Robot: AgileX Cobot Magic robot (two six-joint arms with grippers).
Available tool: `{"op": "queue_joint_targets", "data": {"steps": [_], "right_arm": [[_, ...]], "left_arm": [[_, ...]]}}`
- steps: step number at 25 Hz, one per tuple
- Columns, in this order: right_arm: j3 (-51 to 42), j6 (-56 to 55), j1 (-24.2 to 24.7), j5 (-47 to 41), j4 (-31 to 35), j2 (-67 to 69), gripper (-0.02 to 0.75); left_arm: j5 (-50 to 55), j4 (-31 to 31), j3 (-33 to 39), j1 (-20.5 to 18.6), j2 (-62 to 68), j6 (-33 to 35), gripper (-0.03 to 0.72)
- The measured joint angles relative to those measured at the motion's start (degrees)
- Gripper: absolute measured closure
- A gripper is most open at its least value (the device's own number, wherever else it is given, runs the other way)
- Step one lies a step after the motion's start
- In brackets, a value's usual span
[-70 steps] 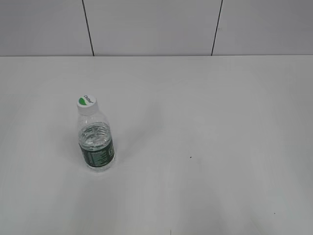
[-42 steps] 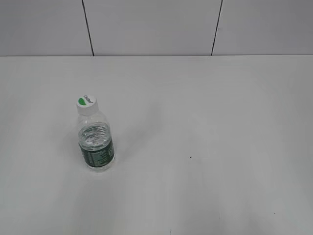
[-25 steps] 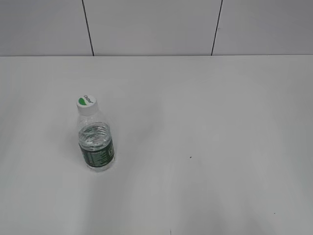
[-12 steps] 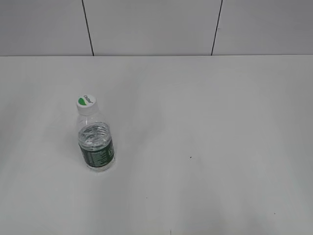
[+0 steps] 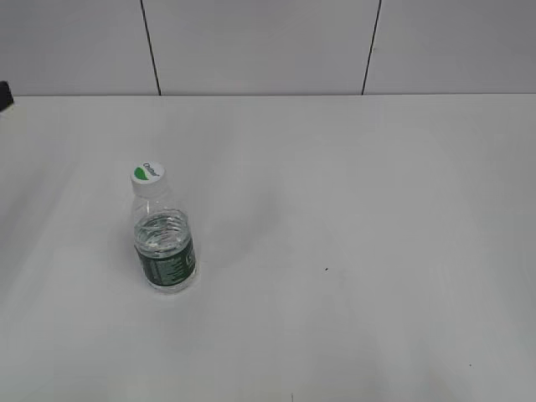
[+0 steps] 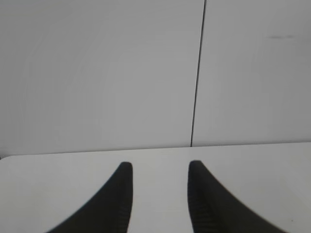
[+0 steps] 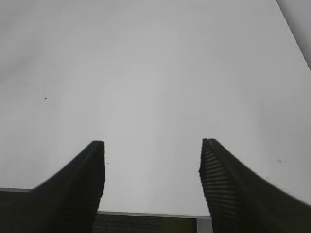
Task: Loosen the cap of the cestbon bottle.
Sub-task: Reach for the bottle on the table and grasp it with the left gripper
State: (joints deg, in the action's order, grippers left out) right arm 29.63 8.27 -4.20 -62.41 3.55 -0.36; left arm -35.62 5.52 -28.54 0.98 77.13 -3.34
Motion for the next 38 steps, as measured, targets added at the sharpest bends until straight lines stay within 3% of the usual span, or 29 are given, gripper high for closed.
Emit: {"op": "queue_joint_targets", "data": {"steps": [6, 10, 18, 27, 32, 38], "right_arm": [[0.00, 0.00, 0.00, 0.00, 0.00, 0.00, 0.265], [0.00, 0.00, 0.00, 0.00, 0.00, 0.00, 0.265], [0.00, 0.00, 0.00, 0.00, 0.00, 0.00, 0.265], [0.00, 0.00, 0.00, 0.00, 0.00, 0.00, 0.265], [0.00, 0.00, 0.00, 0.00, 0.00, 0.00, 0.265], [0.00, 0.00, 0.00, 0.00, 0.00, 0.00, 0.265]], "left_arm": [[-17.11, 2.42, 3.07, -0.40, 11.27, -0.48, 0.456], [-31.07, 4.05, 6.66, -3.26, 19.47, -2.10, 0.456], [-32.89, 29.58, 7.25, -10.24, 27.03, -6.06, 0.454], [-33.28, 53.19, 7.71, -23.13, 27.03, -14.46, 0.454], [-33.42, 67.81, 7.76, -23.91, 27.03, -14.89, 0.454], [-33.42, 74.54, 7.71, -23.91, 27.03, -15.05, 0.452]]}}
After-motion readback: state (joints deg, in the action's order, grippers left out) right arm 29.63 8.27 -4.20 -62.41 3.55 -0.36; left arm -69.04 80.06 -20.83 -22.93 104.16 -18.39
